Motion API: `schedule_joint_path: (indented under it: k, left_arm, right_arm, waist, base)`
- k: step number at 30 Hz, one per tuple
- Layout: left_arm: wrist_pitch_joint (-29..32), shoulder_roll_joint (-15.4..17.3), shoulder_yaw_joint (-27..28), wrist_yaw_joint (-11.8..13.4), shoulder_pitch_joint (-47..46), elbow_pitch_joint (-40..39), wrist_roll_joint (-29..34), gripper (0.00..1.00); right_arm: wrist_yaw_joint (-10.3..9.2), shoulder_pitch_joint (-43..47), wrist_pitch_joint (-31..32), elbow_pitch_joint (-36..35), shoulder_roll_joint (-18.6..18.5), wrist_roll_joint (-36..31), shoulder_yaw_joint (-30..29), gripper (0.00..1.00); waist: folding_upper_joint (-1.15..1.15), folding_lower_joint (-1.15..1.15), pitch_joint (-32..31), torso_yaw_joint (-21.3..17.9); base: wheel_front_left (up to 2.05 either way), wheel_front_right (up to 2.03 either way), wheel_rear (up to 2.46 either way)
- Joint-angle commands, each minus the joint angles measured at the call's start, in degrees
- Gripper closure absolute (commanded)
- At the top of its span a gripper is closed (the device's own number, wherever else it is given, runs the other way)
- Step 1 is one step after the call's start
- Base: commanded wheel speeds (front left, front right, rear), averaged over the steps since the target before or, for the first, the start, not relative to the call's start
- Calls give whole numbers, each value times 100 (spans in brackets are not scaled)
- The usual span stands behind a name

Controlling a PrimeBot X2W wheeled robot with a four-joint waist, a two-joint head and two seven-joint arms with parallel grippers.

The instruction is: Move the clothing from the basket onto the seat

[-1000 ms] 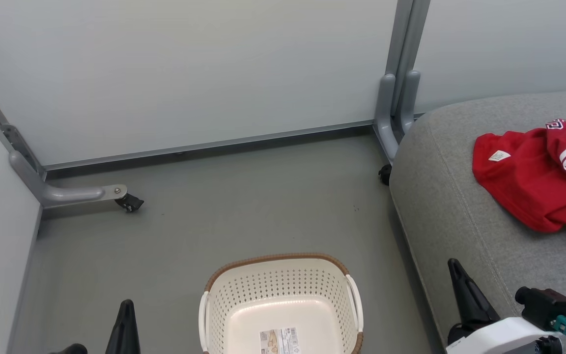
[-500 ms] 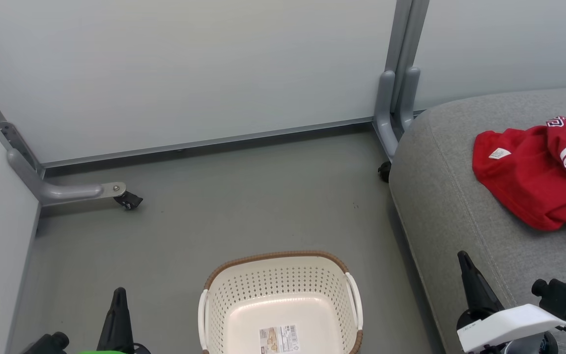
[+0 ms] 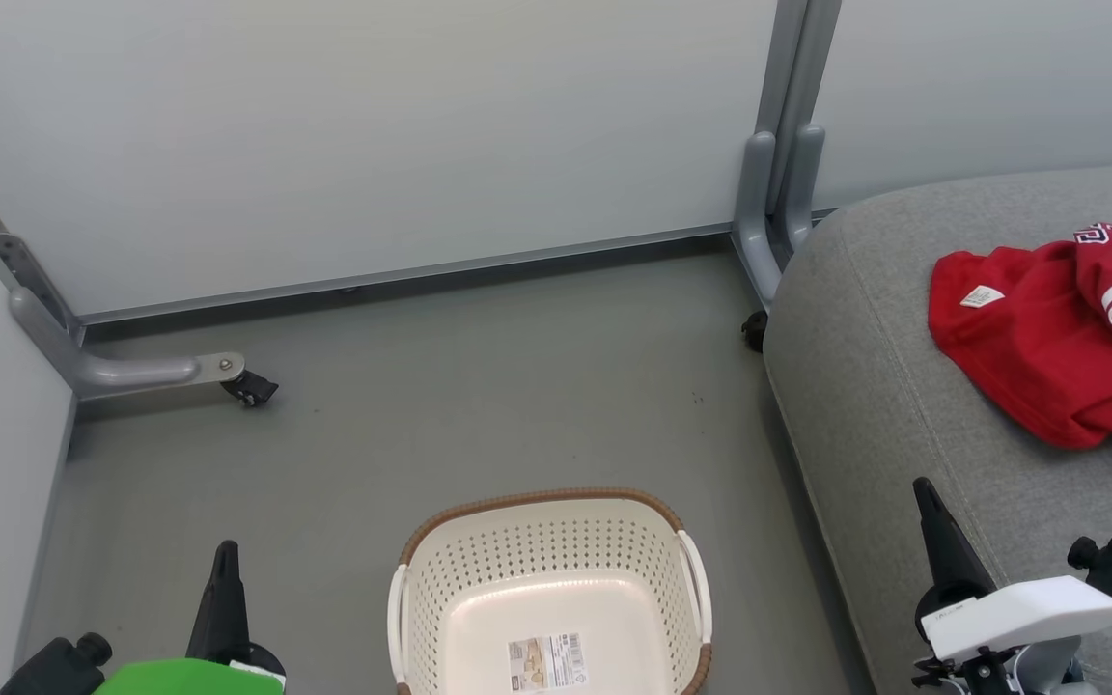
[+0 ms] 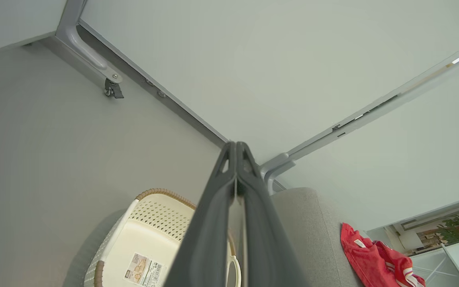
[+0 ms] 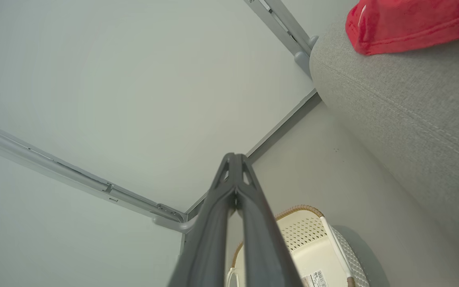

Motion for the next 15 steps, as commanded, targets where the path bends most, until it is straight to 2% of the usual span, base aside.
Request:
schedule_joint_path:
  k: [1,15]
  left_arm:
    - [31,53,41,-50,-187,-36,-189,100]
    - [261,61,150,-132,-426,89,-1099,100]
  right_arm:
    - [-2,-146,35,-23,-20,174,-49,100]
    - [-2,-284,272,73,5,1039,-197,100]
  waist:
    - [0,0,4,-1]
    - [0,0,52,-13]
  base:
    - [0,0,0]
    - [0,0,0]
